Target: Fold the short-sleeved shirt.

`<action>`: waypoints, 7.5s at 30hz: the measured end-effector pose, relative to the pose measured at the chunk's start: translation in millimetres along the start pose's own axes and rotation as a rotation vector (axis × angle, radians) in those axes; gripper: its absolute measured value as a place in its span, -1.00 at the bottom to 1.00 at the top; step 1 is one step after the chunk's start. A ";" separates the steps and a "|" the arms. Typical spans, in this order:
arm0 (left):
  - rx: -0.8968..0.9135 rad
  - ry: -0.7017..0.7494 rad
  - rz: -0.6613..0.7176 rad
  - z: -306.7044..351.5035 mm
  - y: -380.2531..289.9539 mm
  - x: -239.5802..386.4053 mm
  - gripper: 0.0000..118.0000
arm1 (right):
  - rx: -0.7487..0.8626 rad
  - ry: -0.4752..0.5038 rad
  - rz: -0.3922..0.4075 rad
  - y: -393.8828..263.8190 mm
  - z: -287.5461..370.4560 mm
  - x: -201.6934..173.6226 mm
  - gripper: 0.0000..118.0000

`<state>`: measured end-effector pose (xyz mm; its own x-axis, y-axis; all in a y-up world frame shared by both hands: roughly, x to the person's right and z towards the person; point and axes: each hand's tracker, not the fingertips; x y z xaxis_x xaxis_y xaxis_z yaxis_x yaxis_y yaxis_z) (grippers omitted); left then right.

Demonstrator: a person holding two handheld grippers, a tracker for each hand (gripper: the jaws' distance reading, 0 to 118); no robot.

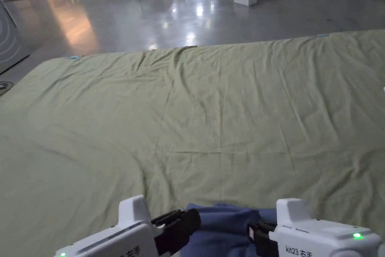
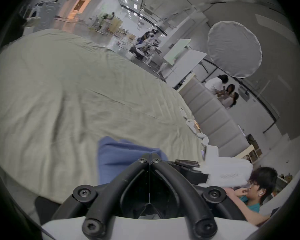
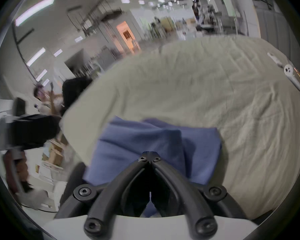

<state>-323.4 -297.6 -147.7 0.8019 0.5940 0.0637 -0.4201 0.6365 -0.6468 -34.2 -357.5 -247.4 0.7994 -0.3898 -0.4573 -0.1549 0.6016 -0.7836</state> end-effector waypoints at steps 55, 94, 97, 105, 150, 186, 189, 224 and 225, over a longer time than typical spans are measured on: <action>-0.128 0.847 0.247 96.1 137.5 -349.1 0.41 | -0.061 -0.010 -0.074 -72.7 36.8 28.0 -0.99; 0.658 0.433 -0.608 143.0 -0.4 124.9 -1.00 | 0.830 -0.476 0.317 -35.5 266.4 -47.8 -0.99; 0.646 0.446 -0.615 140.8 2.3 125.0 -1.00 | 0.830 -0.450 0.318 -35.6 264.7 -48.9 -0.99; 0.623 0.448 -0.643 134.9 3.2 131.6 -1.00 | 0.816 -0.453 0.337 -36.9 255.2 -53.2 -0.99; 0.685 0.438 -0.614 129.1 1.6 132.0 1.00 | 0.860 -0.495 0.323 -34.6 253.7 -54.5 1.00; 0.649 0.450 -0.603 126.9 1.1 128.7 1.00 | 0.852 -0.480 0.304 -34.8 253.0 -58.4 1.00; 0.644 0.450 -0.607 126.3 0.4 129.5 1.00 | 0.865 -0.456 0.297 -34.3 258.4 -58.9 1.00; 0.583 0.396 -0.580 138.5 15.1 157.1 1.00 | 0.700 -0.359 -0.007 -8.1 310.9 -101.9 1.00; 0.586 0.398 -0.582 138.7 14.5 156.3 1.00 | 0.682 -0.366 -0.029 -4.9 310.8 -100.3 1.00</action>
<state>-263.0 -127.3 -41.7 0.9960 -0.0432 -0.0780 0.0354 0.9944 -0.0992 66.8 -104.6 -67.1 0.9569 -0.2279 -0.1799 0.1656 0.9373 -0.3066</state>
